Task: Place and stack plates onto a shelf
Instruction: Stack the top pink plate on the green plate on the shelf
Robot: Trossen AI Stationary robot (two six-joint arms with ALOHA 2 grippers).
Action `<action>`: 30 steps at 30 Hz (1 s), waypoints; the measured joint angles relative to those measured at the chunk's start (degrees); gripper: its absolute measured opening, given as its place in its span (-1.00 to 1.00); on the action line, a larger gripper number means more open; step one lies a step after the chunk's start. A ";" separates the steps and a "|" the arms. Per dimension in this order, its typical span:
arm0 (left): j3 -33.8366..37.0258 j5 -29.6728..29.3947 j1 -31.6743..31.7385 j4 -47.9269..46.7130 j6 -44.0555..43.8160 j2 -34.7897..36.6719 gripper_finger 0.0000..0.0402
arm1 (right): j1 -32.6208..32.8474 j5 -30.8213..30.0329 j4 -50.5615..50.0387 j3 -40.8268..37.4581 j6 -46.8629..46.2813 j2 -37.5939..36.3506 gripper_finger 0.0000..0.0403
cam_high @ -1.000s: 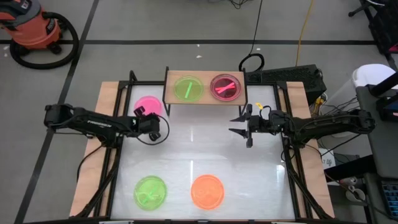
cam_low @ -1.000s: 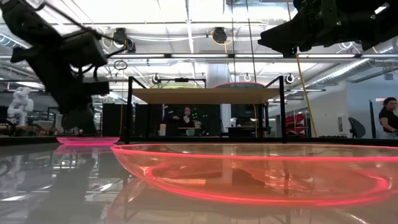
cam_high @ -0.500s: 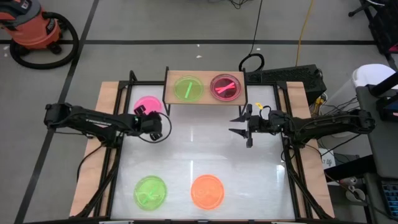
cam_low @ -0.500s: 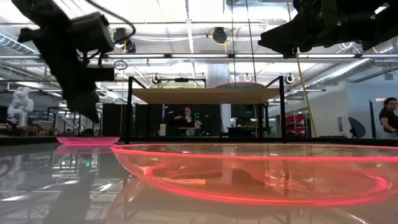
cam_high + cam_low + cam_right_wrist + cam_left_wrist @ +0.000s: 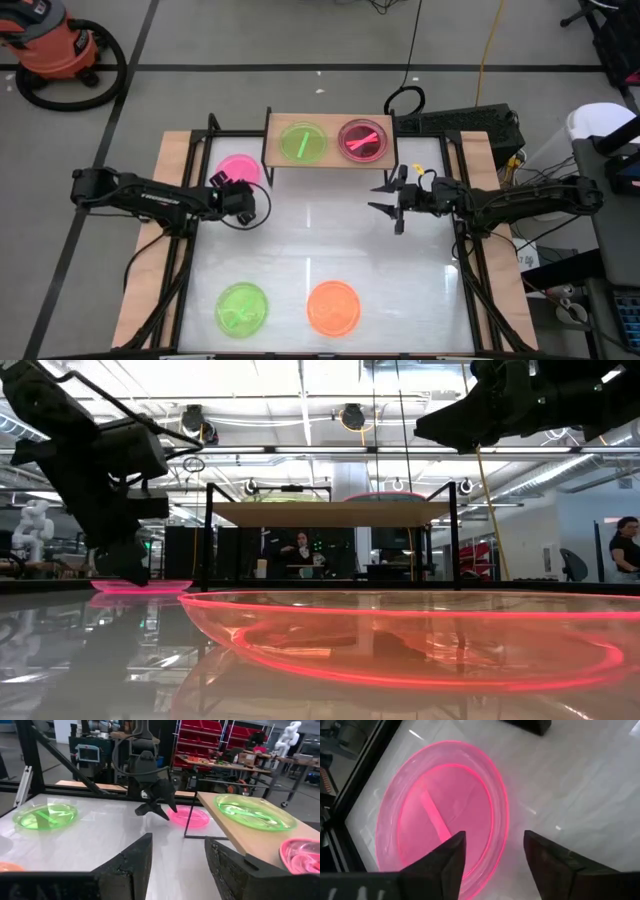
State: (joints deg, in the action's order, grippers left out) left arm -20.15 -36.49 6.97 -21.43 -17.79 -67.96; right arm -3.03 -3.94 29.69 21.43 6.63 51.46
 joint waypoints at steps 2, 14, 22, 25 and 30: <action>0.14 -0.02 0.53 0.15 -0.21 -0.43 0.05 | 0.00 -0.51 0.00 0.00 -0.80 0.00 -0.20; 0.27 0.37 4.52 3.02 -4.19 -6.96 -0.03 | 0.00 -0.53 0.00 0.00 -1.39 -0.02 -0.20; 0.21 3.17 4.42 5.58 -0.74 -7.31 -0.63 | 0.00 -0.53 0.00 0.00 -1.28 -0.02 -0.20; -0.89 3.47 3.24 4.19 -2.10 -7.43 -0.78 | 0.00 -0.53 0.00 0.00 -1.28 -0.02 -0.20; -5.22 5.78 -0.20 -2.36 -2.47 -7.41 -0.97 | 0.00 -0.53 -0.07 0.00 -1.39 0.00 -0.20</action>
State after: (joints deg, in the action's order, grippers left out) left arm -25.36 -30.71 6.77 -23.79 -20.26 -75.37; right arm -3.03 -4.47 29.62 21.43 5.23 51.46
